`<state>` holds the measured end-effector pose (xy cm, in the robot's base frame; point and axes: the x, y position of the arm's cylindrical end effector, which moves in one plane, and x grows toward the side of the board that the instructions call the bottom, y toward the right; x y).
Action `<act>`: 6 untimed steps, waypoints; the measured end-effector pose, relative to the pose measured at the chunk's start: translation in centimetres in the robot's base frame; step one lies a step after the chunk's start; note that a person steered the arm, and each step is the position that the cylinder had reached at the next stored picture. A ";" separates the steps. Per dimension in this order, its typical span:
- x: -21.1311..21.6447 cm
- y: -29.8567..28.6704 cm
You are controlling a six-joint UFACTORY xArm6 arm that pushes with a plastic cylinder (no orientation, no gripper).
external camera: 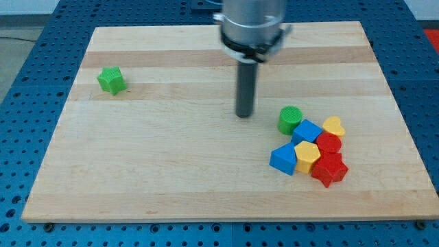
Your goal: Slide the green star into the group of blocks
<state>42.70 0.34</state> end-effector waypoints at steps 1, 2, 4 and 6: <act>-6.7 -4.4; -15.0 -9.2; -16.3 -23.2; -8.6 -23.2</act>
<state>34.06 -22.82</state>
